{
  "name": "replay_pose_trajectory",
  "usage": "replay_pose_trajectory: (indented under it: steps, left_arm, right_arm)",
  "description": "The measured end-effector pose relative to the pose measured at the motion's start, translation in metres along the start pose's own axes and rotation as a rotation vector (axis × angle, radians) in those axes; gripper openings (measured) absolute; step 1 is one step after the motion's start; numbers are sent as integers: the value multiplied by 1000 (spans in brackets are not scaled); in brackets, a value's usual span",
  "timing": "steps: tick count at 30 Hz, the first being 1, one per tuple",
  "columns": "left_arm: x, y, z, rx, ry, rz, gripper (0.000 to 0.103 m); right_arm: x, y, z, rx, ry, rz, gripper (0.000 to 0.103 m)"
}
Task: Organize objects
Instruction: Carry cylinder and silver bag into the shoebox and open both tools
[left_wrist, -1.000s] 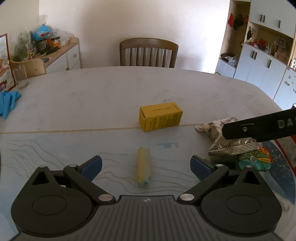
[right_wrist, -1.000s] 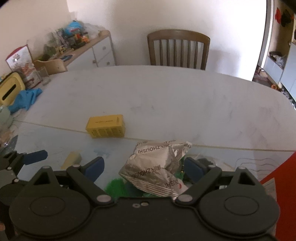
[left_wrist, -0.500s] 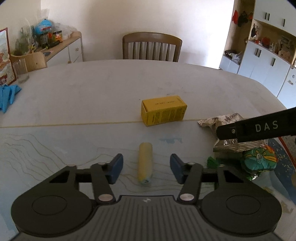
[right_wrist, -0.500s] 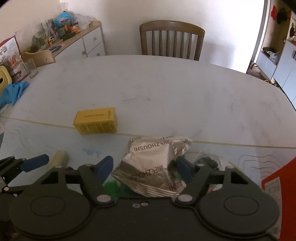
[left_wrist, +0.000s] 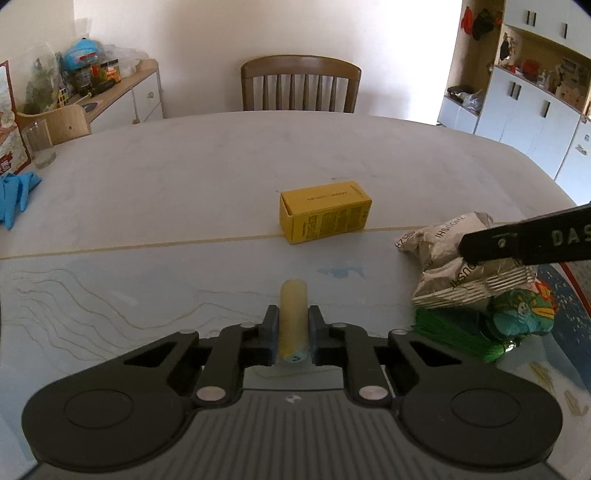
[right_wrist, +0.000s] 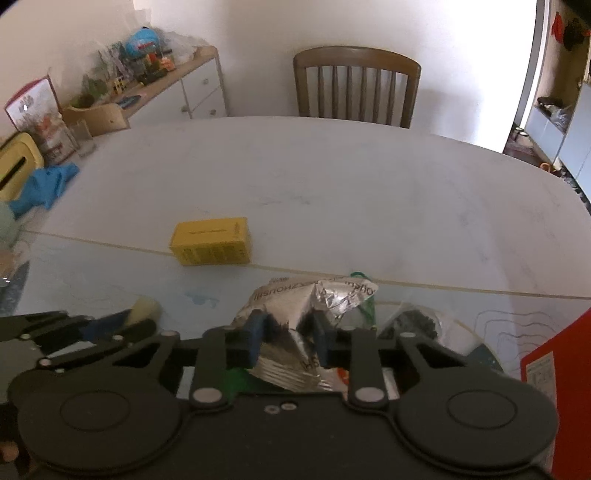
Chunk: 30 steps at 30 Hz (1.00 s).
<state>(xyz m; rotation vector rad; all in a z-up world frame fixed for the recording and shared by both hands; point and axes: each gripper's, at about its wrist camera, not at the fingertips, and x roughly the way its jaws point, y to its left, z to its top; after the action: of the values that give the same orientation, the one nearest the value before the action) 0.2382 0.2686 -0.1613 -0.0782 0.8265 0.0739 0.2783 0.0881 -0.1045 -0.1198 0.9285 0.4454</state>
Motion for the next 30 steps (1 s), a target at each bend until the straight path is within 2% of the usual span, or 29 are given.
replay_pose_trajectory:
  steps: [1, 3, 18, 24, 30]
  left_arm:
    - [-1, 0, 0, -3, 1, -2, 16]
    - [-2, 1, 0, -14, 2, -1, 16]
    - [-33, 5, -4, -49, -22, -40, 16]
    - [-52, -3, -2, -29, -27, -70, 16]
    - [-79, -28, 11, 24, -51, -126, 16]
  right_arm:
    - [-2, 1, 0, -15, -2, -5, 7]
    - [-6, 3, 0, -26, -9, -6, 3]
    - [-52, -3, -11, -40, -74, 41, 1]
    - [-80, -13, -17, -28, -88, 38, 1]
    - [-117, -35, -21, 13, -138, 38, 1]
